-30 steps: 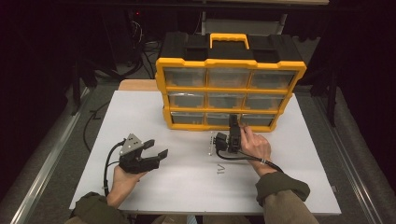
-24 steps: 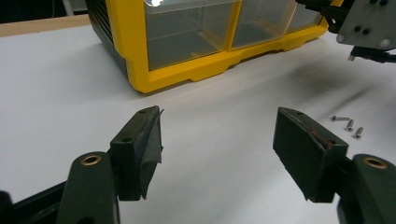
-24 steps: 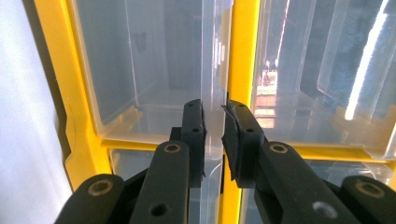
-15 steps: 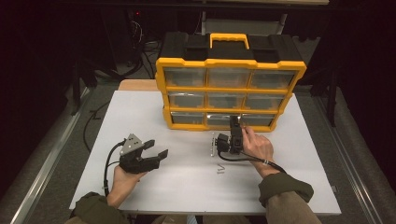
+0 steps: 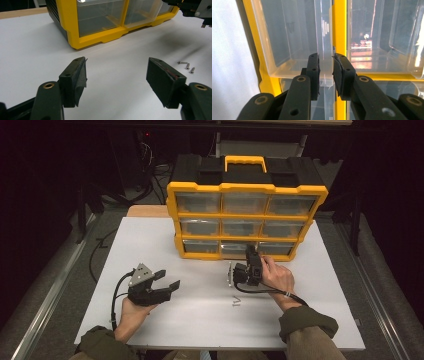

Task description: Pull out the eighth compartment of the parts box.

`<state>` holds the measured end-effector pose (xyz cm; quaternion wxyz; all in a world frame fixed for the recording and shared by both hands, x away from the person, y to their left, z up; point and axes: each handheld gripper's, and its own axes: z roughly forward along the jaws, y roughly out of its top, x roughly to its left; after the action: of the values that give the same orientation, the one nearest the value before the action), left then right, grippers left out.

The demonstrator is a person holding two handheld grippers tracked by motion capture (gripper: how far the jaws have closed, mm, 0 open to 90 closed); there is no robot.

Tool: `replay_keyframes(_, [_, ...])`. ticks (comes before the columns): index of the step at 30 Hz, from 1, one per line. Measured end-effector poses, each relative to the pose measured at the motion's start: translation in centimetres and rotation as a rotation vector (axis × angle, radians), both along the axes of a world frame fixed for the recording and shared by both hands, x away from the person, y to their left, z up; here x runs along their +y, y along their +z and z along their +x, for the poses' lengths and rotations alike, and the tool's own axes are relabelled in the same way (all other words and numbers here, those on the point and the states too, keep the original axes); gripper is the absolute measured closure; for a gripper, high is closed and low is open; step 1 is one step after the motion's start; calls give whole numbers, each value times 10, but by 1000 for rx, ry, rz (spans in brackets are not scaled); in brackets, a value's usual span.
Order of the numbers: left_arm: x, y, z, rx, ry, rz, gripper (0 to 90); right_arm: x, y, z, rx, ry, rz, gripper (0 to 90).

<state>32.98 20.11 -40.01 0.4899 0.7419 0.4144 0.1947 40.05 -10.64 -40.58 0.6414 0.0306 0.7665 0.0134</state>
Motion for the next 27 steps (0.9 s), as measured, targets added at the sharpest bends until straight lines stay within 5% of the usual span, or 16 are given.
replay_keyframes(9, [0,-1,1,2,1,6,329,-6,14,5,99,7,81,722])
replay_keyframes(15, [0,-1,1,5,0,6,330,-14,26,12,231,11,226,688])
replay_keyframes(17, [0,-1,1,5,0,5,329,-15,29,14,241,23,224,681])
replay_keyframes(21, [0,-1,2,12,3,2,330,-20,38,20,338,10,316,660])
replay_keyframes(27, [-1,-2,2,17,-4,3,330,-23,48,30,450,1,387,630])
